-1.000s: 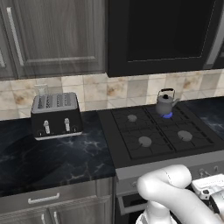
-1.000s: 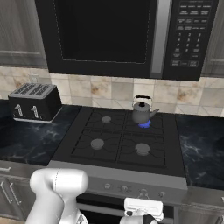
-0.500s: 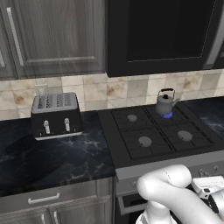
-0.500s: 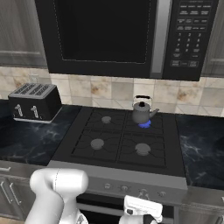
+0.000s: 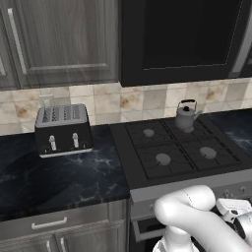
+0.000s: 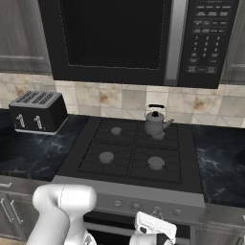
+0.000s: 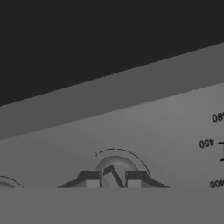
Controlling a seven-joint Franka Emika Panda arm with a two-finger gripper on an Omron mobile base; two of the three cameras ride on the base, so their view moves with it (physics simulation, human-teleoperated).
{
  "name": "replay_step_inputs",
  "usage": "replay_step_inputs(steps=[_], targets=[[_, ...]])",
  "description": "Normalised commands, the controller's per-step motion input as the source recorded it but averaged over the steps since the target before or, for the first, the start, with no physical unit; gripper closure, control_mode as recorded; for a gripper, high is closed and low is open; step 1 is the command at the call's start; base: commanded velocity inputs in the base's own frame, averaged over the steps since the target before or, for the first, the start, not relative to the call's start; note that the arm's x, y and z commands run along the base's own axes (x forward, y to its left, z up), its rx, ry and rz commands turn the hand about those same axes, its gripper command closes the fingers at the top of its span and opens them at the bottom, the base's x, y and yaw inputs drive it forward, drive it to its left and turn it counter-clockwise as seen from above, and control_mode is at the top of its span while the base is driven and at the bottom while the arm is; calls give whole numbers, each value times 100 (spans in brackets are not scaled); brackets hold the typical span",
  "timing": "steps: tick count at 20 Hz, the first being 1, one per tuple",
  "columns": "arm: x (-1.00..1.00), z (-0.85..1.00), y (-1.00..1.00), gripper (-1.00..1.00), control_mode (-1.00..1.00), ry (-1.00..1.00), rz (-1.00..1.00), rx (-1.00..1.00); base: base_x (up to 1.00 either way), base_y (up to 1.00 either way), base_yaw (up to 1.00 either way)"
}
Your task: The kettle is done boiling. Turn off the stove, then wait for 300 timesteps before moving the kettle to the dining table.
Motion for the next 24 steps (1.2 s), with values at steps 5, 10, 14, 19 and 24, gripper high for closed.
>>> replay_step_inputs(steps=[5,10,14,19,24], targets=[[-2,0,0,100,-100,3,0,16,0,0,0],[-7,-1,0,100,-100,2,0,12,0,0,0],[-1,-4,0,-100,-100,7,0,8,0,0,0],[-1,0,0,-100,-100,-1,0,0,0,0,0],[-30,1,0,-100,-100,-6,-1,0,0,0,0]])
